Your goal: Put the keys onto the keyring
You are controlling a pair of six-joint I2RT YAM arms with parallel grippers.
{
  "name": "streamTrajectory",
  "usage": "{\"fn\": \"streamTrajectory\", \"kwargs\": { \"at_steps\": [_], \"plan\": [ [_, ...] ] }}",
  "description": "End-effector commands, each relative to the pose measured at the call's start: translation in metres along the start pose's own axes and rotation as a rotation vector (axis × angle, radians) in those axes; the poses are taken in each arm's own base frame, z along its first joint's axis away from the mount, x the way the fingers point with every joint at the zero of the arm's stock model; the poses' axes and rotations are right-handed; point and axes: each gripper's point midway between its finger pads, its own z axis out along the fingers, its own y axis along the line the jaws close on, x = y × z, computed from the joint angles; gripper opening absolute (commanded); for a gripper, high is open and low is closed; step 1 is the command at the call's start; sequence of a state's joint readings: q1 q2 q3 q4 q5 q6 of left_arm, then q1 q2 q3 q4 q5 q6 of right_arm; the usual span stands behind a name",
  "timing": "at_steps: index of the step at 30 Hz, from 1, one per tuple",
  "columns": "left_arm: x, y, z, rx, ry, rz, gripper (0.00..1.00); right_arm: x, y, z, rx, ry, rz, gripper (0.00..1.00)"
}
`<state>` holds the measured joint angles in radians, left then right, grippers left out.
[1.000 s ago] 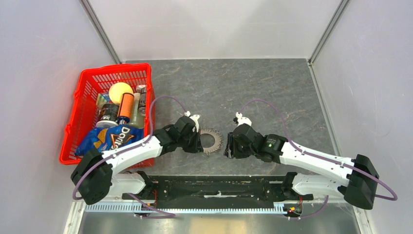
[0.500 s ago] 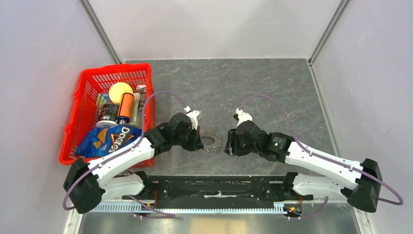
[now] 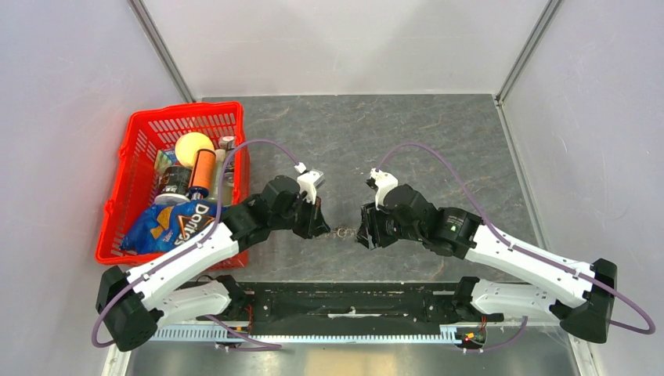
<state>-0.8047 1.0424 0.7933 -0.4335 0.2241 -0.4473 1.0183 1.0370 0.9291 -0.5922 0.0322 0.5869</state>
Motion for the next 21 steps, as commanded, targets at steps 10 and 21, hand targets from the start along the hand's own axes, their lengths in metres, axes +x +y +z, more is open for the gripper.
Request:
{"fn": "streamTrajectory", "kwargs": {
  "at_steps": [10,21],
  "plan": [
    [-0.03,-0.038,-0.032,0.143,-0.081,0.139,0.02,-0.042,0.053,-0.014,-0.226,-0.073,-0.242,0.56],
    [-0.032,-0.062,-0.053,0.26,-0.102,0.186,0.02,-0.042,0.089,-0.029,-0.444,-0.08,-0.392,0.52]
  ]
}}
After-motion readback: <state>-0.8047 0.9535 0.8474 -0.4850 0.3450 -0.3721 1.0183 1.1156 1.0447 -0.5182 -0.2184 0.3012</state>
